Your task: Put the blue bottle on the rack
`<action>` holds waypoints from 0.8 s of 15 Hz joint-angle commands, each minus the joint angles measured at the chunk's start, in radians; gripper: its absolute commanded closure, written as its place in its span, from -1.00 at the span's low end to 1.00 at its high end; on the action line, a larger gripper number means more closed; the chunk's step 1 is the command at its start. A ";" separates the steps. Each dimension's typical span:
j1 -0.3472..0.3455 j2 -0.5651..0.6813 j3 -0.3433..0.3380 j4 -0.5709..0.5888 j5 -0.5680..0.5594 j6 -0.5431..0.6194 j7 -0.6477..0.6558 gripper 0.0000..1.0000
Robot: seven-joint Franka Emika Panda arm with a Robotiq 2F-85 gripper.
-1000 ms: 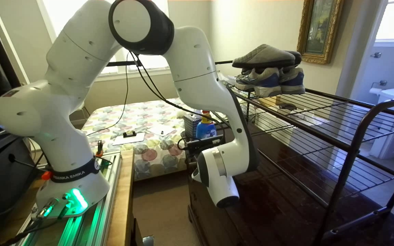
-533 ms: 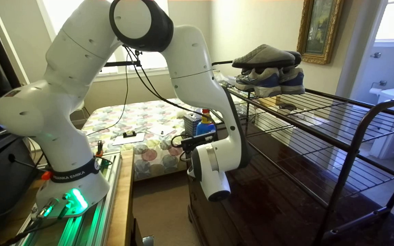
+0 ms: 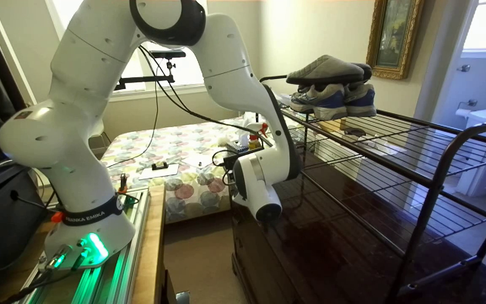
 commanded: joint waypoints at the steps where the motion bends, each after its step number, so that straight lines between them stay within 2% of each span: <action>1: 0.018 -0.064 0.004 -0.019 0.014 0.078 0.091 -1.00; 2: -0.002 -0.026 0.013 0.002 0.006 0.043 0.043 -1.00; 5: -0.006 -0.031 0.018 0.001 0.016 0.044 0.060 -1.00; 12: -0.050 0.002 0.055 -0.005 0.181 -0.014 0.073 -1.00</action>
